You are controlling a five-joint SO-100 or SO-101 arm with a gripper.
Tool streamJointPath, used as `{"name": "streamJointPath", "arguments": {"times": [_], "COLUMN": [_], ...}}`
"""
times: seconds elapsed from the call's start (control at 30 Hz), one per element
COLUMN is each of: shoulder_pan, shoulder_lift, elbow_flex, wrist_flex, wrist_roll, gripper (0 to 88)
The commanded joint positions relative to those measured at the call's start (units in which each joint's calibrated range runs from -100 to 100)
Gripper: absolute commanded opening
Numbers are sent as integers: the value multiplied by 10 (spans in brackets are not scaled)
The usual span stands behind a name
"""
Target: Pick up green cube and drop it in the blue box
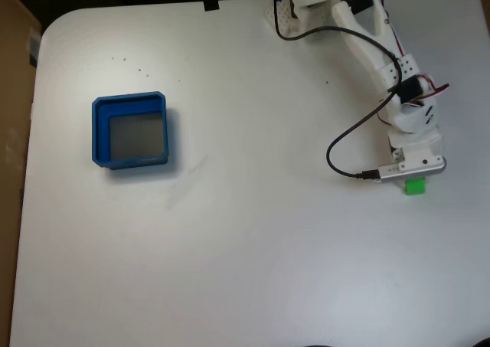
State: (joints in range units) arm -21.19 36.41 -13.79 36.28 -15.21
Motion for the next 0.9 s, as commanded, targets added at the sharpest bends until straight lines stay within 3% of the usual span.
{"name": "streamJointPath", "arguments": {"times": [0.0, 0.5, 0.87], "shoulder_pan": [6, 39, 140], "shoulder_lift": [-58, -201, -345], "elbow_flex": [-24, -27, -24], "wrist_flex": [45, 191, 321], "wrist_roll": [2, 3, 87], "gripper": [16, 16, 16]}}
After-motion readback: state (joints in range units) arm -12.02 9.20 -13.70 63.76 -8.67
